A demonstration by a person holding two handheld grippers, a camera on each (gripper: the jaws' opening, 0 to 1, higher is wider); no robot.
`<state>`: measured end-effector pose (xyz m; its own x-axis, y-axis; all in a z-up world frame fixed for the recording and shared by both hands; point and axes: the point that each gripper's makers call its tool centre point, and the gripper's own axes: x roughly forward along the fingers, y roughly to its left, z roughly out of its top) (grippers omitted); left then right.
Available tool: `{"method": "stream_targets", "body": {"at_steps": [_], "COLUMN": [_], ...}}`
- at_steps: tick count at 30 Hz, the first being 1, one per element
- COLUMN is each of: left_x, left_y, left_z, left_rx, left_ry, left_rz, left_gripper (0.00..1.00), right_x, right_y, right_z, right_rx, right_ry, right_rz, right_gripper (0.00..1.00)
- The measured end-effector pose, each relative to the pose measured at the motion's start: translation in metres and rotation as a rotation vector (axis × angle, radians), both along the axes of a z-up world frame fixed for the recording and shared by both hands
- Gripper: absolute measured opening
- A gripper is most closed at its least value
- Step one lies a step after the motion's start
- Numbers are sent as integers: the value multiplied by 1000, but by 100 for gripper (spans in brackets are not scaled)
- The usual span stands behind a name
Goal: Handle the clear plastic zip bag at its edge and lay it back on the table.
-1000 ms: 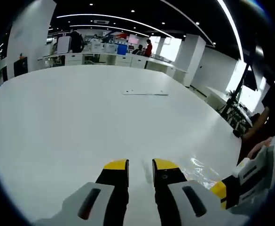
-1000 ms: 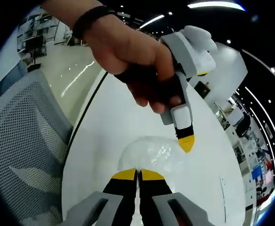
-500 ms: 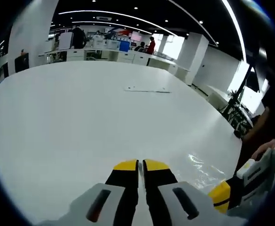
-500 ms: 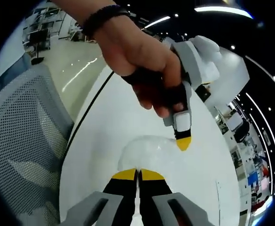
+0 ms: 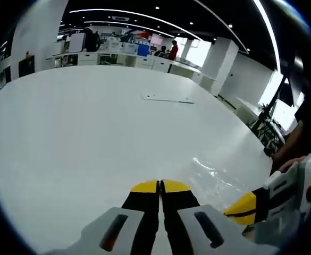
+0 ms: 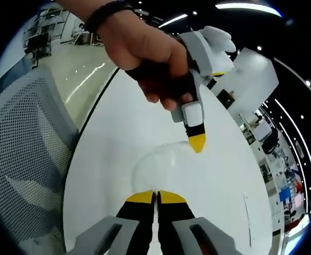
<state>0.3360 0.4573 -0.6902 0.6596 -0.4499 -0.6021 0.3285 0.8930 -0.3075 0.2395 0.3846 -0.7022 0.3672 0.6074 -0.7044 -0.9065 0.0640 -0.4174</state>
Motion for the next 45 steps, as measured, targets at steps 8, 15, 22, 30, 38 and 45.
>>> {"method": "stream_targets", "body": {"at_steps": [8,15,22,30,38,45], "left_x": [-8,-14,-14,-13,-12,-13], "left_y": [-1,0,8,11,8,8], "left_z": [3,6,2,7,13,16], "left_rx": [-13,-31,-51,-46,-42,-34], "left_ry": [-2,-9,-12,-26,-37,-46], "left_rz": [2,23,100,137,141,148], "left_gripper": [0,0,0,0,0,0], "right_x": [10,19,19,14,15,9], "right_y": [-15,-31,-37,-22,11,33], "right_z": [-10,-19,-26,-9,-7,-13], "right_rx": [6,2,26,163,276,343], "right_ry": [35,65,121,187,248,341], "right_rz": [-67,-135,-198,-273,-346,-434], "right_gripper": [0,0,3,22,40,46]}}
